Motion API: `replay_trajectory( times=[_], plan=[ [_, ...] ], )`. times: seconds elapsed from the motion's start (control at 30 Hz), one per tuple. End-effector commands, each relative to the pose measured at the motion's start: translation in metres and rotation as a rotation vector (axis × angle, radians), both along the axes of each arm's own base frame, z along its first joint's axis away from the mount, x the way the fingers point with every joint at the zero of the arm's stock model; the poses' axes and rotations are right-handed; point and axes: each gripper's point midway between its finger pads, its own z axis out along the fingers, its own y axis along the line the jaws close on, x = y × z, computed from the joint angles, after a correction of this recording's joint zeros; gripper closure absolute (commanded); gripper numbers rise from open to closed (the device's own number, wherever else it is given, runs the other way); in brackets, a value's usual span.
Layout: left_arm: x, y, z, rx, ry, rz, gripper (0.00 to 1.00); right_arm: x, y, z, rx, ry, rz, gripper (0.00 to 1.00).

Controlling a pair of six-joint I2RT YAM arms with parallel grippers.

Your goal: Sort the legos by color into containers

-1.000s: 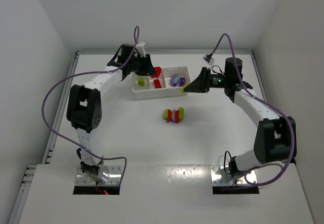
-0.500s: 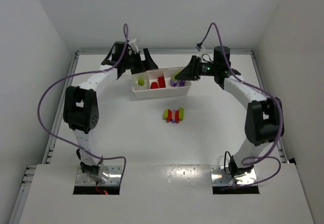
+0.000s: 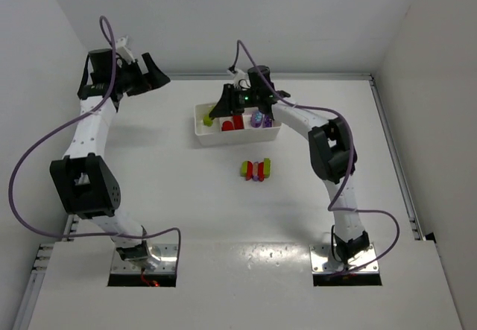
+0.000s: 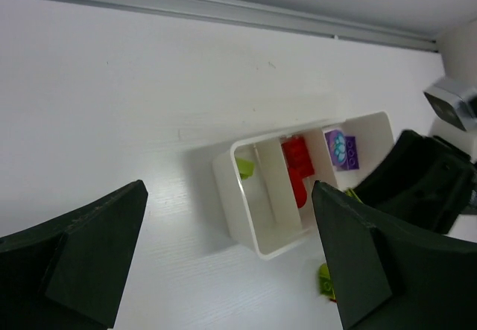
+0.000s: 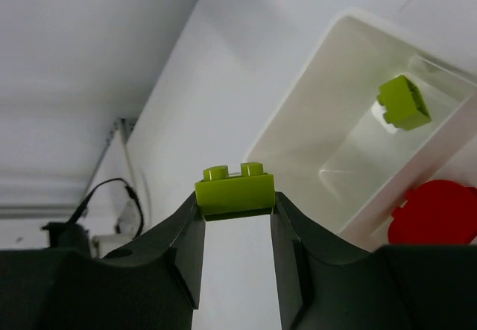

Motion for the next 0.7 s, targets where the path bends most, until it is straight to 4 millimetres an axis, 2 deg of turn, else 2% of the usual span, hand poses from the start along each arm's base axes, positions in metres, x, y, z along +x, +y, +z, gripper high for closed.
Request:
replay_trajectory(
  times=[0.0,0.07,0.1,0.17,0.2,0.23,0.27,0.3,0.33,0.4,0.47,0.5,0.53,0.57,0.6,0.63,0.67],
  plan=[
    [-0.024,0.004,0.027,0.142,-0.069,-0.005,0.01,0.032,0.007,-0.007,-0.098,-0.095,-0.107,1.00],
    [-0.029,0.006,0.015,0.154,-0.040,0.002,0.01,0.037,0.011,-0.016,-0.127,-0.117,-0.118,1.00],
    [-0.031,0.005,0.020,0.156,-0.052,0.003,0.01,0.040,0.016,-0.015,-0.139,-0.135,-0.128,1.00],
    [-0.036,0.003,0.011,0.158,-0.036,-0.011,0.01,0.041,0.020,-0.029,-0.171,-0.136,-0.122,0.86],
    [-0.040,0.001,0.014,0.168,-0.046,-0.032,0.01,0.042,0.020,-0.026,-0.173,-0.146,-0.119,0.77],
    [-0.041,0.000,0.009,0.183,-0.046,-0.052,0.01,0.040,0.025,-0.028,-0.176,-0.159,-0.105,0.60],
    [-0.044,-0.005,0.009,0.193,-0.051,-0.070,0.01,0.042,0.024,-0.029,-0.182,-0.162,-0.115,0.53],
    [-0.044,-0.004,0.009,0.213,-0.059,-0.079,0.01,0.038,0.028,-0.031,-0.191,-0.168,-0.099,0.42],
    [-0.045,-0.012,0.004,0.214,-0.055,-0.107,0.01,0.037,0.025,-0.029,-0.200,-0.165,-0.107,0.38],
    [-0.047,-0.018,0.001,0.215,-0.063,-0.119,0.01,0.032,0.022,-0.021,-0.202,-0.188,-0.100,0.35],
    [-0.055,-0.032,-0.003,0.193,-0.085,-0.184,0.01,0.027,0.019,-0.014,-0.204,-0.200,-0.097,0.28],
    [-0.056,-0.040,-0.011,0.192,-0.095,-0.222,0.01,0.028,0.012,0.008,-0.187,-0.225,-0.110,0.28],
    [-0.059,-0.046,-0.001,0.178,-0.132,-0.255,0.01,0.025,0.010,0.018,-0.180,-0.237,-0.112,0.28],
    [-0.069,-0.065,-0.009,0.168,-0.143,-0.362,0.01,0.023,0.000,0.021,-0.191,-0.252,-0.115,0.28],
    [-0.075,-0.076,-0.010,0.175,-0.156,-0.405,0.01,0.026,-0.011,0.031,-0.196,-0.276,-0.136,0.28],
    [-0.081,-0.088,-0.012,0.181,-0.167,-0.450,0.01,0.020,-0.024,0.065,-0.181,-0.330,-0.159,0.28],
    [-0.095,-0.115,-0.026,0.189,-0.172,-0.560,0.01,0.018,-0.044,0.059,-0.221,-0.329,-0.178,0.28]
  ],
)
